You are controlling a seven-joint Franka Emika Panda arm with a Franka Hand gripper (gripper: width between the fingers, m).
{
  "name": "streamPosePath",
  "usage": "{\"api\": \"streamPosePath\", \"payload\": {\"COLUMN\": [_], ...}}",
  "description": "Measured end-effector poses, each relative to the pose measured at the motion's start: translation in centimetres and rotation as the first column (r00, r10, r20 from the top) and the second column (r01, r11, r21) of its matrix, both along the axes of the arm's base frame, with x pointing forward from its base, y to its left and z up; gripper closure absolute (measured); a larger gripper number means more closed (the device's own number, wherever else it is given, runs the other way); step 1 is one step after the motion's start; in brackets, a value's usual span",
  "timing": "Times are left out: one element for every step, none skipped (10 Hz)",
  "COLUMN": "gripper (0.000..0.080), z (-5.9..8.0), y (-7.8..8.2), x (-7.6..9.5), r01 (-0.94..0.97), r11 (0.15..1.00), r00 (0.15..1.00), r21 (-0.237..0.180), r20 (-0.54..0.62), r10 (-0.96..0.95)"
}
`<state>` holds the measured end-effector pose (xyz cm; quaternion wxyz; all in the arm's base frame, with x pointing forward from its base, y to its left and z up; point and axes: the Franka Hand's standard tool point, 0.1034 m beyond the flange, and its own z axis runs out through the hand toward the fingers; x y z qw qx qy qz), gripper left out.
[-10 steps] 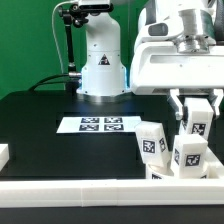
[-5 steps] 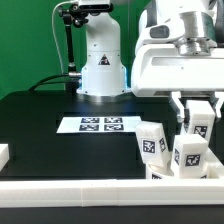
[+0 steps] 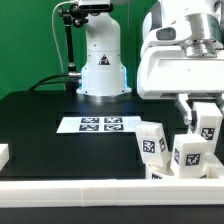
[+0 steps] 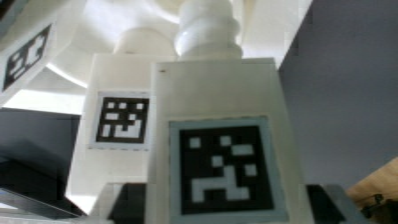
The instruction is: Assemble stool
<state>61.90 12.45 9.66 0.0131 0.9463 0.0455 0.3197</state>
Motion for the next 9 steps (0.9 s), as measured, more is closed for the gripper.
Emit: {"api": "streamPosePath", "payload": {"gripper": [0.0461,0.0461,0.0461,0.0461,0.0461,0.0460,0.0460,0.0460,0.0460], "z": [0.0,0.0,0.0,0.0,0.1,0.3,0.5,0.6,0.7], "y": [0.0,0.0,0.0,0.0,-0.1,-0.4,-0.7,-0.8,-1.0], "x": [0.0,0.0,0.0,0.0,0.0,0.0,-0.2,-0.3,-0.3], "r01": [0.000,0.000,-0.001,-0.001,-0.002,-0.002,0.000,0.002,0.004], "r11": [1.000,1.000,1.000,1.000,1.000,1.000,1.000,1.000,1.000], "r00": [1.000,1.000,1.000,1.000,1.000,1.000,1.000,1.000,1.000], "r21": [0.000,-0.001,-0.001,-0.001,-0.003,-0.004,-0.005,-0.005,-0.005], "r20": [0.000,-0.006,-0.006,-0.006,-0.005,-0.003,-0.004,-0.004,-0.005], "r10": [0.000,0.000,0.001,0.001,0.002,0.002,0.000,-0.002,-0.004]}}
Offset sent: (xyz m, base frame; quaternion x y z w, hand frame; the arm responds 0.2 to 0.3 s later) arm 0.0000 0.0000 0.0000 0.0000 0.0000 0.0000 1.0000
